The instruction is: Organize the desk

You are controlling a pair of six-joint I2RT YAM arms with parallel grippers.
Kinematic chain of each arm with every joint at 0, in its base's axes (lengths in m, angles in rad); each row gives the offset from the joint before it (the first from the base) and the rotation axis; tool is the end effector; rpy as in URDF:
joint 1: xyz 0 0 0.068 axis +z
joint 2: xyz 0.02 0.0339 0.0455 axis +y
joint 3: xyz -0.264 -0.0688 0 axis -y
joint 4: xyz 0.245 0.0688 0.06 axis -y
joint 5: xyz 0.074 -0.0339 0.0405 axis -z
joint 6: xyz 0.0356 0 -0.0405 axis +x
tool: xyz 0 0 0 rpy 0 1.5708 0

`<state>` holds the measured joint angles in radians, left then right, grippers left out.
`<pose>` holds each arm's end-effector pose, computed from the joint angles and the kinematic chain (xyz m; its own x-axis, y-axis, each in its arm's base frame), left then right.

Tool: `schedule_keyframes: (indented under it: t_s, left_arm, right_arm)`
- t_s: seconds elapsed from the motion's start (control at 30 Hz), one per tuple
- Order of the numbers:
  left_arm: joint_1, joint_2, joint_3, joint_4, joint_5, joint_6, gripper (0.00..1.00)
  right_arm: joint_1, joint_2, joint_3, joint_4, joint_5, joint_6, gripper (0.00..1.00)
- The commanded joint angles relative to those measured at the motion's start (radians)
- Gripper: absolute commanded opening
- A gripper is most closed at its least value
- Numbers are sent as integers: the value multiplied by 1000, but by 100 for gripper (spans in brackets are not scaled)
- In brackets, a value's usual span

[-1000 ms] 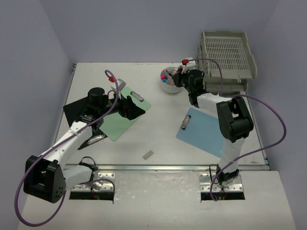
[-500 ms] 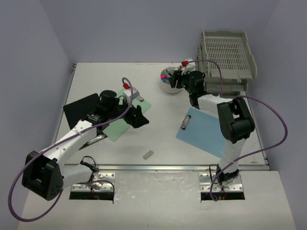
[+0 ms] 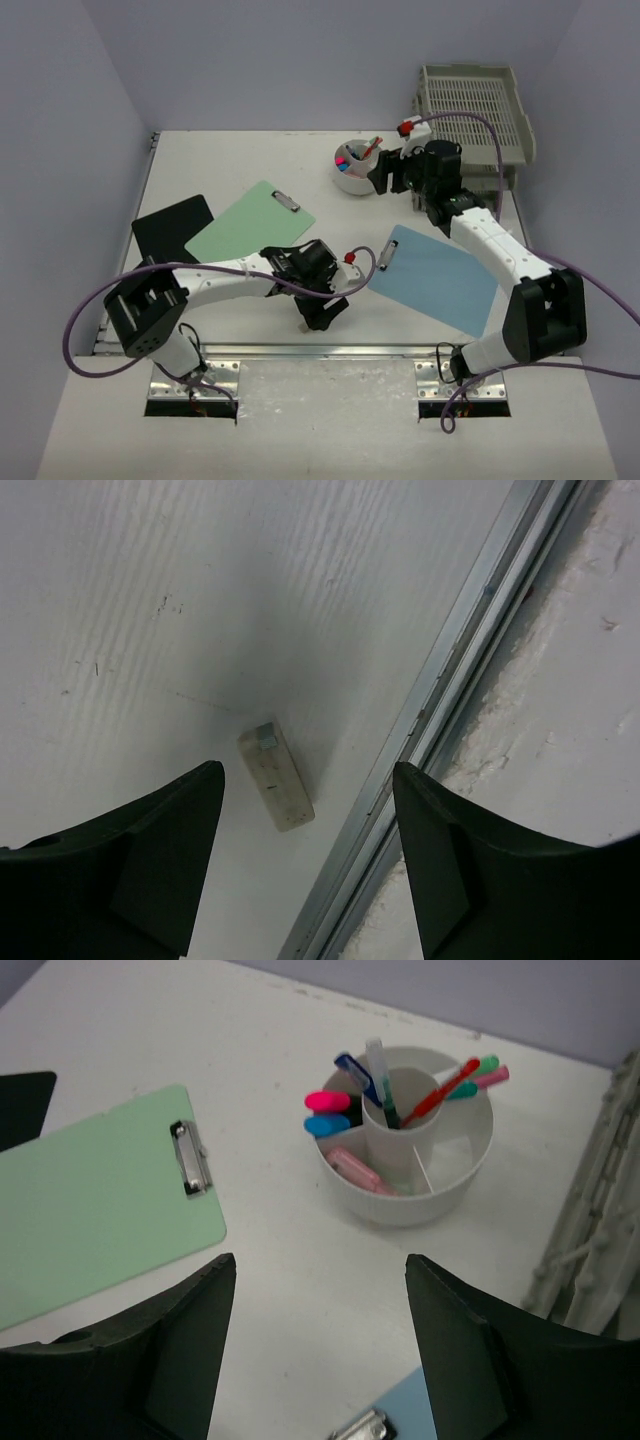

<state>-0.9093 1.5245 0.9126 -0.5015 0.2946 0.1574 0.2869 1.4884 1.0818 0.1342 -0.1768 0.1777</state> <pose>0.1703 -0.2356 0.1886 -0.4136 0.7755 -0.4770 0.9099 0.3697 -0.1881 0.3359 0.1056 0.3055 -0.3319 0.0835 -0.9396 -0.3885 0.8956 0.2168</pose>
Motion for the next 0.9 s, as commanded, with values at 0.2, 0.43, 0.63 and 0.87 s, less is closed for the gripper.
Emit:
schedule_keyframes:
  t_s: [0.2,0.43,0.63,0.87]
  left_arm:
    - [-12,181,116,-64,-94,-22,56]
    - [-41,210,112,-65,-172,-26,52]
    - [-70,233,88,-50,-249,-20,42]
    - [-70,257,136,-82,-209,-14,9]
  right_arm:
    - [-64,-123,-133,-203,28,39,69]
    - [-77,-128,-137,-207,29,57,69]
    - [-79,-126,-112,-222,30,63,69]
    - [-88,-144,-75,-281,24,72,67]
